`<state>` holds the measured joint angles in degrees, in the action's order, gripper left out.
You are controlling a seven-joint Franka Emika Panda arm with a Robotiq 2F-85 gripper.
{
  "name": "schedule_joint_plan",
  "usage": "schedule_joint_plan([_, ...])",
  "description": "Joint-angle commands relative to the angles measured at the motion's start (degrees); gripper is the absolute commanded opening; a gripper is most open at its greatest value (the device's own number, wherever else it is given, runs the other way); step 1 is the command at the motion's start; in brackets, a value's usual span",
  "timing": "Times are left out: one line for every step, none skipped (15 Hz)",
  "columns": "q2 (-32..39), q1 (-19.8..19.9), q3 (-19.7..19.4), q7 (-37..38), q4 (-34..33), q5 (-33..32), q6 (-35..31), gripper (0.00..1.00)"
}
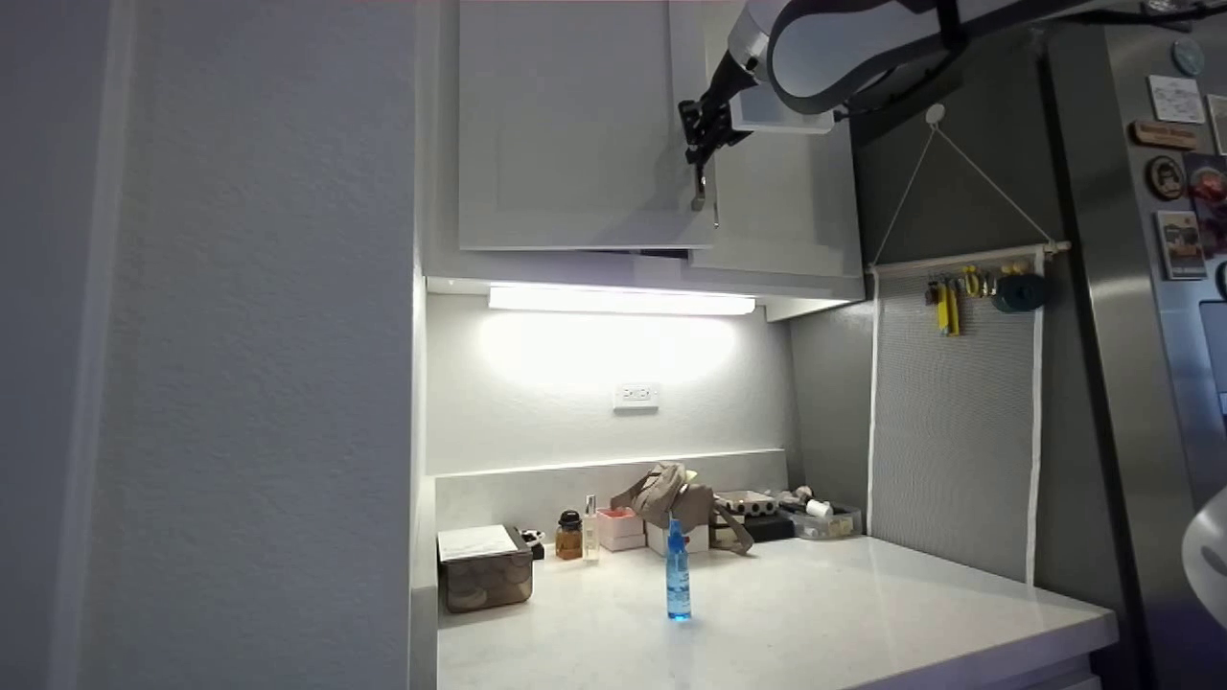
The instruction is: Open the top left and right cabinet doors respectively
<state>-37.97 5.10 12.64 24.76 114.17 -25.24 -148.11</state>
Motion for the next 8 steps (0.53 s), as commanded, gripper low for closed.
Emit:
schedule_joint_plan([-5.61, -1.77, 0.7, -5.97, 6.89, 3.64, 3.08, 0.05])
schedule_joint_plan([-6.39, -2.16, 0.8, -6.71, 7.42, 4.25, 3.58, 0.05])
schedule_joint_plan([-7.08, -2.47, 0.82, -7.47, 7.96, 4.75, 3.81, 0.05])
schedule_joint_plan([-7.79, -2.83, 0.94, -8.1, 8.43, 5.24, 4.31, 0.05])
schedule_joint_plan([-8.4, -3.21, 1.02, -8.75, 8.88, 5.59, 4.81, 0.05])
schedule_joint_plan([-9.11, -3.53, 1.17, -9.28, 9.39, 6.11, 5.24, 0.05])
schedule_joint_plan([-9.65, -3.72, 1.33, -9.51, 9.68, 6.45, 5.44, 0.05])
schedule_joint_plan([-10.3, -4.01, 1.42, -9.91, 10.2, 6.92, 5.51, 0.05])
